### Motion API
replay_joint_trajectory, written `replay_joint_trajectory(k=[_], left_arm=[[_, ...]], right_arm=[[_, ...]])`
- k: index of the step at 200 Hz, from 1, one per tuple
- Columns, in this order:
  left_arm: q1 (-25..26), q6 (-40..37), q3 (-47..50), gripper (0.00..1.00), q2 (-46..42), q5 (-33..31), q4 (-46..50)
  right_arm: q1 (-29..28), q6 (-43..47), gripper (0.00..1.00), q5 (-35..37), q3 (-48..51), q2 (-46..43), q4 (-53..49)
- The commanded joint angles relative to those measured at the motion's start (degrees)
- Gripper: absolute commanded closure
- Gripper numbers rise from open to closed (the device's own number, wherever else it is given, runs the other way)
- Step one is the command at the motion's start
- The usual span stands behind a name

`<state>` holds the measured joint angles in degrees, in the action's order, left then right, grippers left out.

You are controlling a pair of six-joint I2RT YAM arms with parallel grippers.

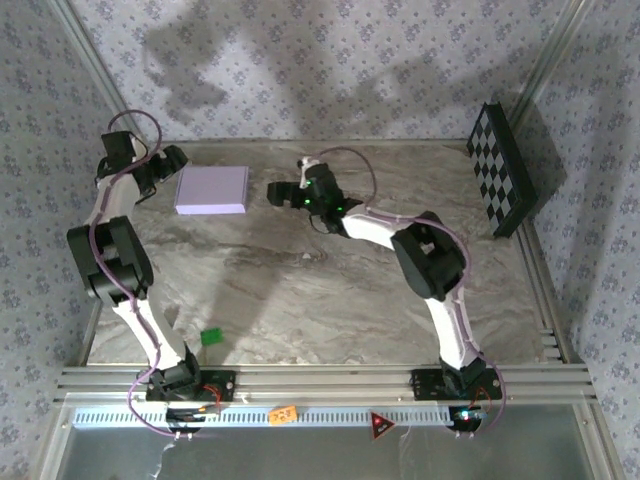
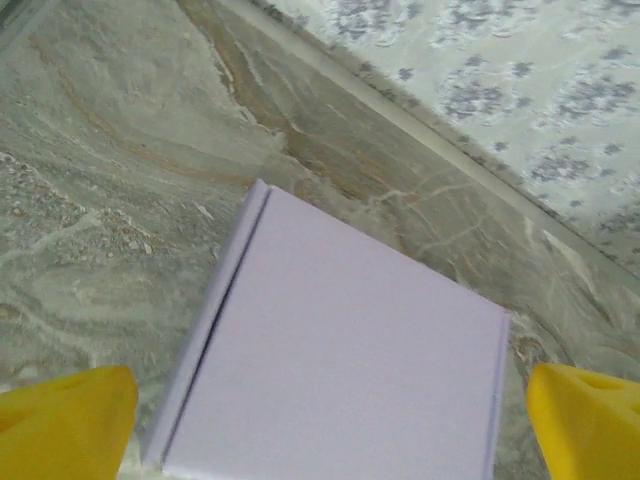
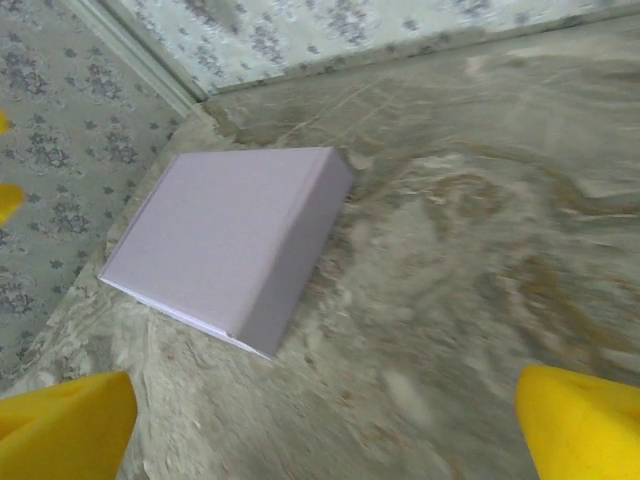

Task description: Fold the paper box

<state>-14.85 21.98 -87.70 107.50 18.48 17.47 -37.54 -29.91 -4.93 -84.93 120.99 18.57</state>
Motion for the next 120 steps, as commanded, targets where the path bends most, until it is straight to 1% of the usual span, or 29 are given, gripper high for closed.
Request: replay_joint_trajectory(k=[1, 12, 30, 39, 58, 74, 88, 103, 120], left_arm=[[3.4, -2.7, 7.6, 0.01, -7.0, -6.8, -1.6], [4.7, -2.9, 12.5, 0.00, -10.4, -9.4, -3.9], [6.9, -3.7, 19.4, 0.00, -15.5, -13.0, -6.8], [8.3, -4.8, 23.0, 0.00, -18.4, -15.2, -8.1], [11.6, -7.8, 30.6, 0.00, -24.1, -20.0, -11.3], [13.2, -9.3, 36.8, 0.00, -27.6, -21.1, -15.2], [14.2, -11.5, 41.7, 0.00, -29.5, -21.4, -19.0], [14.9, -14.3, 46.6, 0.00, -30.8, -22.0, -23.2], [15.1, -16.7, 51.6, 0.01, -31.6, -22.1, -28.3]], right_arm=[[2.6, 4.3, 0.01, 0.1, 7.1, -8.2, -4.2], [4.2, 6.3, 0.01, 1.6, 10.9, -12.1, -6.9], [7.3, 11.9, 0.01, 0.4, 16.0, -18.5, -9.6], [8.8, 14.6, 0.01, 0.7, 20.4, -21.7, -11.7], [11.8, 21.8, 0.01, 4.4, 25.4, -27.8, -16.0], [13.6, 27.8, 0.01, 8.8, 29.3, -32.3, -18.8], [15.1, 30.8, 0.01, 12.1, 32.7, -35.4, -19.5], [17.1, 34.5, 0.01, 16.0, 36.9, -38.4, -18.4], [20.2, 35.9, 0.01, 18.1, 42.4, -41.3, -15.5]])
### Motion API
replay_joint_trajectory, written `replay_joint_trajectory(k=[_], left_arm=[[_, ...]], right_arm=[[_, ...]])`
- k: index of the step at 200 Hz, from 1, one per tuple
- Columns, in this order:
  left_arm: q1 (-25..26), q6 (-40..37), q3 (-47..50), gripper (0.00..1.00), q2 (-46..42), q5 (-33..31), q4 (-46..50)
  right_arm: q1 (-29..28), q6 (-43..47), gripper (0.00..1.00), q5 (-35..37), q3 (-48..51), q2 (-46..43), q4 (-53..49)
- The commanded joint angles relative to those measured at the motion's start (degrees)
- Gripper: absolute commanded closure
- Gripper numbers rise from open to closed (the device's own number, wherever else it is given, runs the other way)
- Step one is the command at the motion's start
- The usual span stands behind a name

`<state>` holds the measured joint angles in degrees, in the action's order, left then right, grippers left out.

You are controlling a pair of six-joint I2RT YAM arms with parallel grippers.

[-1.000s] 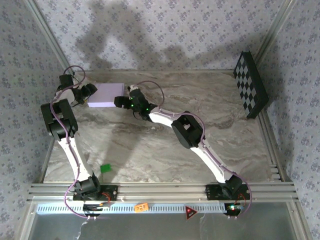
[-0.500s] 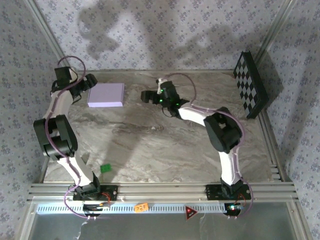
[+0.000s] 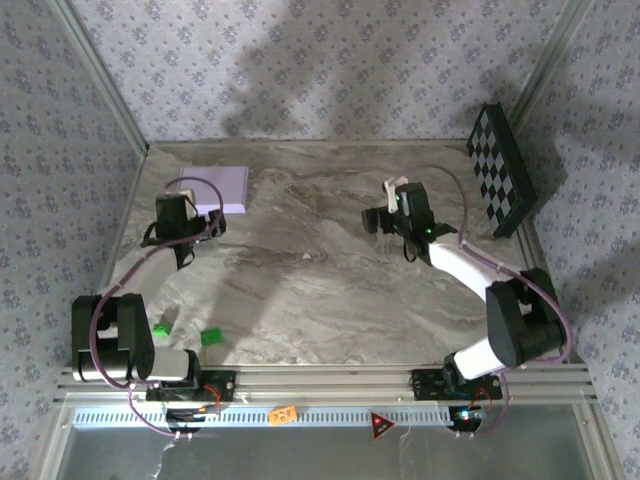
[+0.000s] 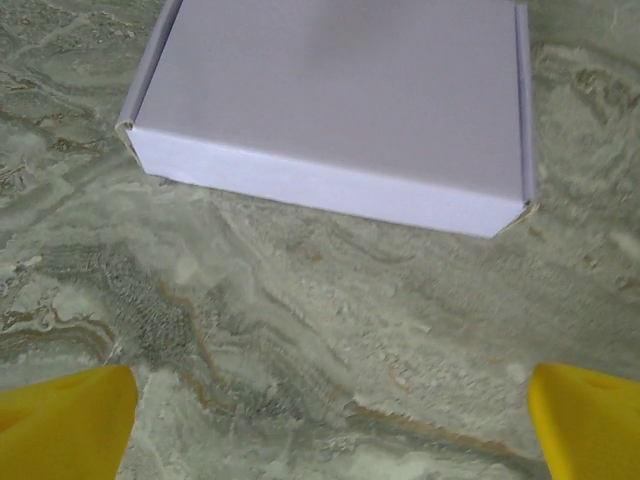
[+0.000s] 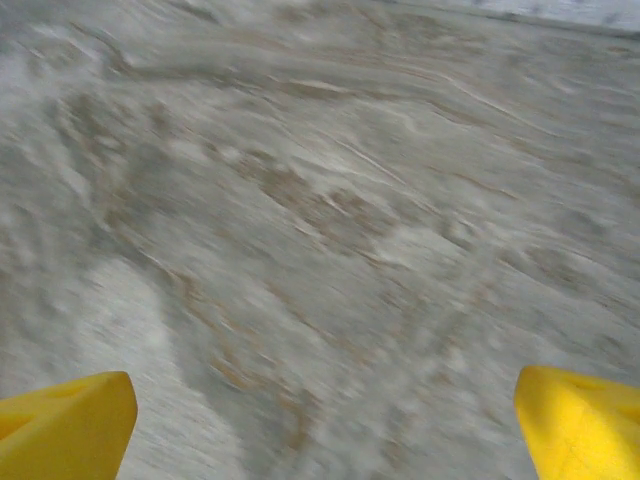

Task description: Fold the paper box

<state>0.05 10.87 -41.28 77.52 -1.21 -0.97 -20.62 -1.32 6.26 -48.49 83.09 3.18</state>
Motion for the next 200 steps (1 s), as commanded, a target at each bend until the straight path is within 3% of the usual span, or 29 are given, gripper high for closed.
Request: replay_joint_trajectory(k=[1, 43, 49, 79, 107, 125, 145, 159, 170, 200], left_arm=[[0.2, -5.7, 5.4, 0.00, -1.6, -2.4, -10.1], [0.2, -8.0, 12.8, 0.00, 1.8, -0.6, -25.0], [0.3, -8.2, 11.9, 0.00, 2.2, -0.4, -23.8], [-0.1, -9.9, 11.5, 0.00, 4.7, 1.2, -28.9], [-1.7, -10.2, 15.3, 0.00, 8.0, 3.6, -39.8], [-2.5, -9.2, 17.6, 0.00, 10.5, 3.6, -45.7], [-2.6, -9.2, 17.6, 0.00, 10.4, 3.9, -45.7], [-2.6, -9.3, 17.5, 0.00, 10.5, 3.9, -45.6], [-2.3, -9.5, 17.4, 0.00, 10.5, 3.6, -45.4], [-2.3, -9.6, 17.4, 0.00, 10.5, 3.4, -45.3]], right_arm=[[3.6, 7.4, 0.01, 6.9, 6.1, -3.6, 0.1], [13.2, 8.3, 0.01, 3.2, 22.2, -5.7, 21.5], [14.5, 9.3, 0.01, 2.9, 23.4, -5.4, 25.6], [17.5, 9.0, 0.01, -1.7, 25.6, -4.7, 32.9], [21.5, 5.8, 0.01, -8.6, 22.7, -3.1, 29.9], [23.0, 4.7, 0.01, -12.6, 25.5, -0.1, 39.0], [23.1, 2.9, 0.01, -12.8, 28.3, 5.9, 50.4], [23.2, 4.0, 0.01, -10.9, 26.3, 4.1, 43.2], [23.3, 3.5, 0.01, -10.0, 27.0, 5.1, 47.0], [22.3, 3.1, 0.01, -4.8, 26.5, 4.9, 45.8]])
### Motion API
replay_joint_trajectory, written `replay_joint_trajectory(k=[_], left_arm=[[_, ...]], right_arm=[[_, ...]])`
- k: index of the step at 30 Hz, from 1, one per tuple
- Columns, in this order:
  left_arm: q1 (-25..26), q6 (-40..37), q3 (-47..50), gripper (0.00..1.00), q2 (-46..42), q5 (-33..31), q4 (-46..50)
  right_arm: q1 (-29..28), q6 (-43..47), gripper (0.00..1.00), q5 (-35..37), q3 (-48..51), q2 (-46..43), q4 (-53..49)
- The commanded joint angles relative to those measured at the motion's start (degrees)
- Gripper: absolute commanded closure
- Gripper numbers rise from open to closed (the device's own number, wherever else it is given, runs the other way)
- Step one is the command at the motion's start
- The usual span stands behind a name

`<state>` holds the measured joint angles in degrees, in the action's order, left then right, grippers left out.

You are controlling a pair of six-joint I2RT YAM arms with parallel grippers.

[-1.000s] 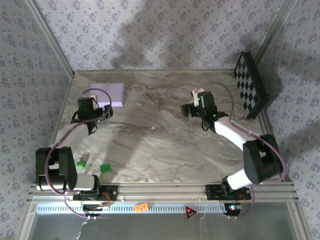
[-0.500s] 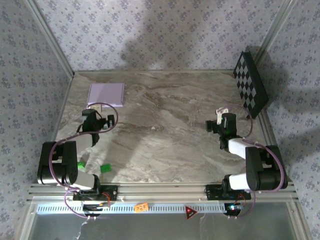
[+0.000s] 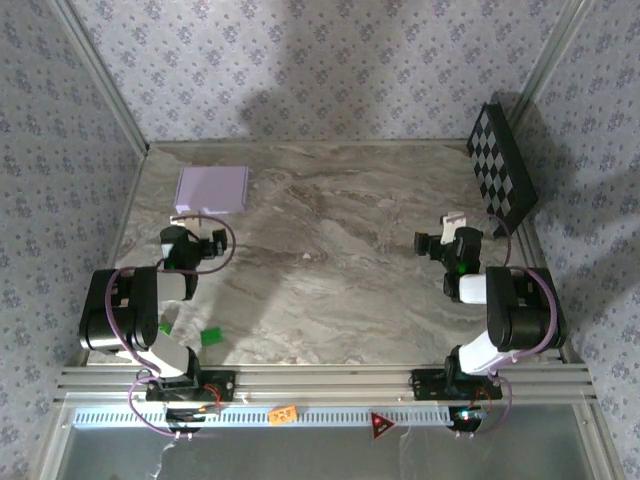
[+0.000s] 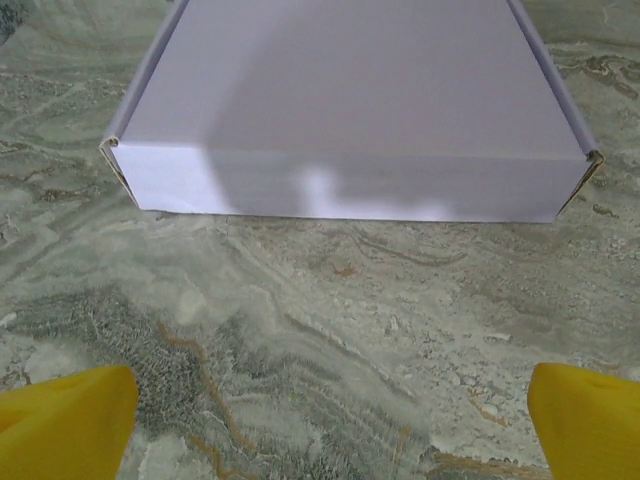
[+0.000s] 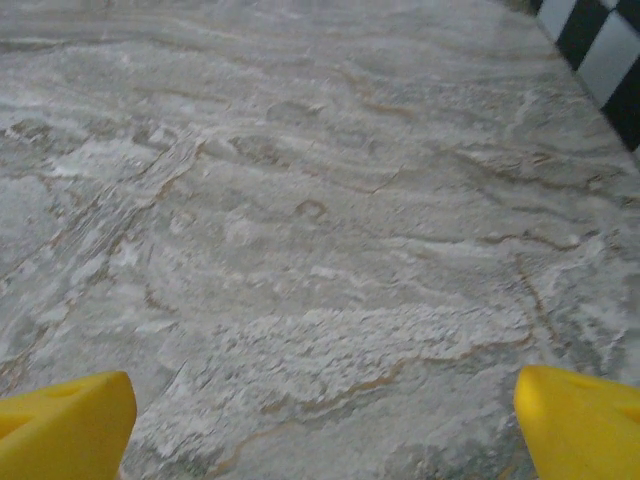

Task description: Fold the paper box

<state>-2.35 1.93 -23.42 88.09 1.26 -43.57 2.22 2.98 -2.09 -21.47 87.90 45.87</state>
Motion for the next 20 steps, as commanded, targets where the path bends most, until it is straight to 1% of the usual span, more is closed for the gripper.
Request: replay_joint_trajectory(k=[1, 6, 13, 19, 20], left_arm=[[0.1, -0.7, -0.5, 0.00, 0.0, 1.0, -2.7], [0.8, -0.9, -0.5, 0.00, -0.1, -0.4, -2.7], [0.8, -0.9, -0.5, 0.00, -0.1, -0.3, -2.8], [0.8, -0.9, -0.5, 0.00, -0.1, -0.3, -2.7], [0.8, -0.8, -0.5, 0.00, -0.1, -0.3, -2.7]], right_arm=[[-0.5, -1.2, 0.01, 3.5, -0.5, 0.0, 3.1], [-0.5, -1.3, 0.01, 3.1, -0.5, 0.0, 2.5], [-0.6, -1.1, 0.01, 3.6, -0.5, 0.1, 2.8], [-0.2, -1.5, 0.01, 2.2, -0.7, 0.1, 1.9], [-0.2, -1.4, 0.01, 3.0, -0.1, -0.3, 2.8]])
